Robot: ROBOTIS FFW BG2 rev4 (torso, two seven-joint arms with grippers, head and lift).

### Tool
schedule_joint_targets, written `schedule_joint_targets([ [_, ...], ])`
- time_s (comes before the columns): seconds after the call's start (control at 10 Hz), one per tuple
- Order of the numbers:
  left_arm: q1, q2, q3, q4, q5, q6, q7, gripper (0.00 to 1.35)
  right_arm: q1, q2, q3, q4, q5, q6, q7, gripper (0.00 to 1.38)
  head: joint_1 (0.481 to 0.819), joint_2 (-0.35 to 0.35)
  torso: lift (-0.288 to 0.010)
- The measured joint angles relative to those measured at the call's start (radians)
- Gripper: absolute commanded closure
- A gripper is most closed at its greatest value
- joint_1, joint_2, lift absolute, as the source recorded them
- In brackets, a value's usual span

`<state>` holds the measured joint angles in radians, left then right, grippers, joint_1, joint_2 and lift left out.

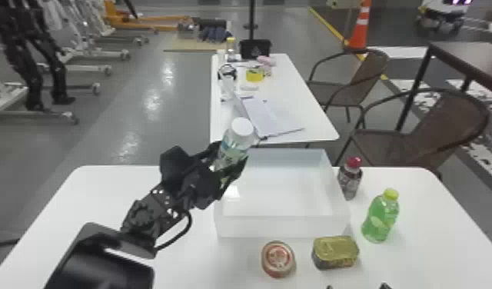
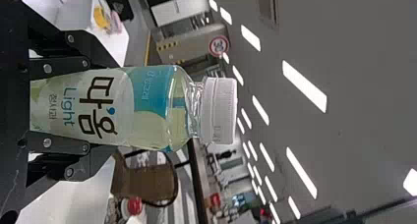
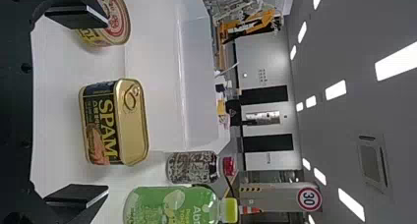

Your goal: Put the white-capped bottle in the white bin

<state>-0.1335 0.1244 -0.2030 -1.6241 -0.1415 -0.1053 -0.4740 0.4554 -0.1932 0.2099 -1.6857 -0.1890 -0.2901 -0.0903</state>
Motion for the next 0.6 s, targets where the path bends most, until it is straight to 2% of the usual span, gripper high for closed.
schedule_joint_targets([
  [0.1,-0.045,0.007,-0.042,0.039,-0.049,0.003,-0.044,1.09,-0.001,0.0,0.0,0.002,0.001,0.0,0.0,0.11,0.549,0.0,-0.1],
  [0.4,-0.19,0.015,-0.212,0.166,-0.291,-0.005,-0.087,1.09,-0.009,0.007,0.0,0.01,0.003,0.0,0.001,0.11,0.549,0.0,-0.1],
  [0.6,-0.298,-0.012,-0.331,0.295,-0.448,-0.017,-0.101,1.07,-0.02,0.008,0.004,0.017,0.003,0.003,0.009,0.11,0.549,0.0,-0.1],
])
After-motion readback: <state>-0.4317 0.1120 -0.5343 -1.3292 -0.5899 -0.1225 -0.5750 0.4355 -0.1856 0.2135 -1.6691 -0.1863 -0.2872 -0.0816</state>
